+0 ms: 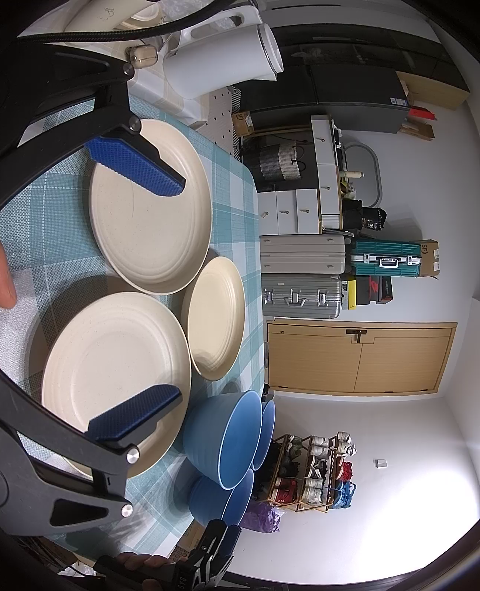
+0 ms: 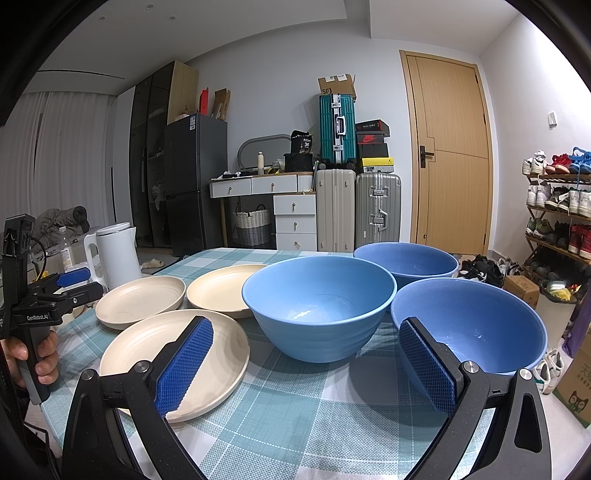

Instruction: Organize plates and bowls

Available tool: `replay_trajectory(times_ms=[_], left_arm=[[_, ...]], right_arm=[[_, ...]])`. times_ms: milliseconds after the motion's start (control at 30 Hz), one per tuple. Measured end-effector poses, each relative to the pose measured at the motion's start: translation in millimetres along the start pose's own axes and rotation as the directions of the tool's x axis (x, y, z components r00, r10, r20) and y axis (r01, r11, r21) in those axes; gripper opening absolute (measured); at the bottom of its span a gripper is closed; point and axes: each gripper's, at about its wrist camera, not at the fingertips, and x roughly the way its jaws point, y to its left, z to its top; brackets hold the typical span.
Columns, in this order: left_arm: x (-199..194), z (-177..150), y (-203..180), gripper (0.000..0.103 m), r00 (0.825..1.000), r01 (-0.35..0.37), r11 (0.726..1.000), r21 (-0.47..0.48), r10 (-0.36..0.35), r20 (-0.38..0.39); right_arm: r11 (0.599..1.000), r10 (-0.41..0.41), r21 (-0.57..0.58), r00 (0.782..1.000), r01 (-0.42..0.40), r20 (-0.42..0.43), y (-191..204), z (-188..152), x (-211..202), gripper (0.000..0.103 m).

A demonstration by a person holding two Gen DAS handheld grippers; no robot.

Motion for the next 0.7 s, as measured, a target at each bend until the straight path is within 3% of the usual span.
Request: replay_trajectory(times_ms=[700], left_arm=[[0.0,0.0,-0.1,0.102,1.000,0.000,1.000,0.000,0.000,0.000]], right_arm=[[1.000,0.000,0.005,1.000,0.000,-0.002,0.7,0.1,-0.1,0.103]])
